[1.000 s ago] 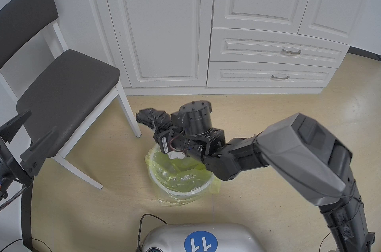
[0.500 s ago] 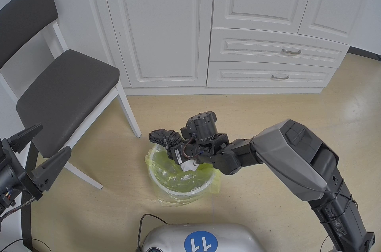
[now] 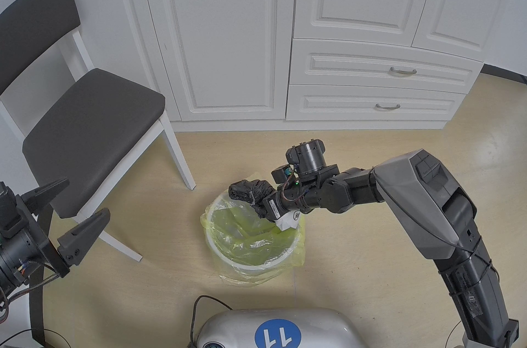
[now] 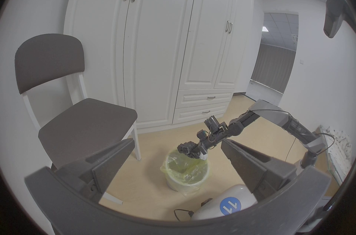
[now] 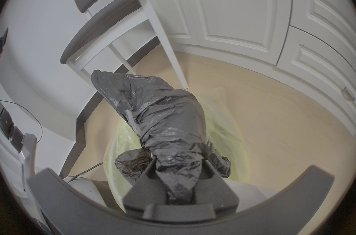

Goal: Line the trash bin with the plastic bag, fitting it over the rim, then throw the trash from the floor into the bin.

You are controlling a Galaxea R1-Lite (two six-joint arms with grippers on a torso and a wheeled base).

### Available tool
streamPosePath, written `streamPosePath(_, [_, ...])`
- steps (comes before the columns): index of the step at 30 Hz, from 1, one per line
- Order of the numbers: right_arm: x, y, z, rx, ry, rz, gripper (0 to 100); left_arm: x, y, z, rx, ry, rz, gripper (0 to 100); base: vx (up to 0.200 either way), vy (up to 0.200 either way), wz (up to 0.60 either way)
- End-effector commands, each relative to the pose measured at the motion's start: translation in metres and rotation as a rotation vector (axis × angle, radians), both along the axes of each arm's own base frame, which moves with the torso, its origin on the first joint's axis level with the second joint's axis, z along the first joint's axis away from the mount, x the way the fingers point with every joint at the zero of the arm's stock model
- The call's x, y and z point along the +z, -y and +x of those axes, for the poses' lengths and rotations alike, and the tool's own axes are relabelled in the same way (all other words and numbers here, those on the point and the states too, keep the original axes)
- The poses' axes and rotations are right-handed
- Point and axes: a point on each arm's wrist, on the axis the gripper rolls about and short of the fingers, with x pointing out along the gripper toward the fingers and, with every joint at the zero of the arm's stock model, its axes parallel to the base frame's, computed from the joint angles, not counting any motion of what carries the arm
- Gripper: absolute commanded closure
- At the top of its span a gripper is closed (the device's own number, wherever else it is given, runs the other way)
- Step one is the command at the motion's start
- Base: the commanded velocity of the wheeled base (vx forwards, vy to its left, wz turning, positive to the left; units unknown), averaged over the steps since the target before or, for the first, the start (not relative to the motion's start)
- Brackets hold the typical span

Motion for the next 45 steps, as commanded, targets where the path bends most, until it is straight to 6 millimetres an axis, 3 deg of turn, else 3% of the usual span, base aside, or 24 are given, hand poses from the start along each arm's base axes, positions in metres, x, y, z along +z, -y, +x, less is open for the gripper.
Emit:
streamPosePath(1, [0.002, -0.010, -0.006, 0.016, 0.006, -0.001, 100, -0.004, 0.001, 0.005, 0.000, -0.028, 0.008, 0, 0.000, 0.000, 0.00])
streamPosePath(9, [0.011, -0.043, -0.031, 0.065, 0.040, -0.020, 100, -0.004, 0.001, 0.005, 0.006, -0.031, 0.009, 0, 0.000, 0.000, 0.00])
streamPosePath(23, [0.005, -0.038, -0.028, 0.059, 0.061, -0.104, 100, -0.004, 0.000, 0.007, 0.021, -0.034, 0.009, 0, 0.000, 0.000, 0.00])
streamPosePath(24, [0.004, -0.038, -0.028, 0.061, 0.059, -0.108, 0, -0.004, -0.001, 0.007, 0.023, -0.034, 0.009, 0, 0.000, 0.000, 0.00])
streamPosePath(41, [0.006, -0.040, -0.026, 0.057, 0.060, -0.101, 0, -0.003, -0.001, 0.008, 0.031, -0.030, 0.008, 0, 0.000, 0.000, 0.00])
streamPosePath(44, [0.012, -0.039, -0.026, 0.053, 0.066, -0.095, 0, -0.003, -0.001, 0.008, 0.032, -0.030, 0.008, 0, 0.000, 0.000, 0.00])
streamPosePath(45, [0.024, -0.038, -0.028, 0.049, 0.081, -0.084, 0, -0.003, -0.002, 0.008, 0.034, -0.030, 0.008, 0, 0.000, 0.000, 0.00])
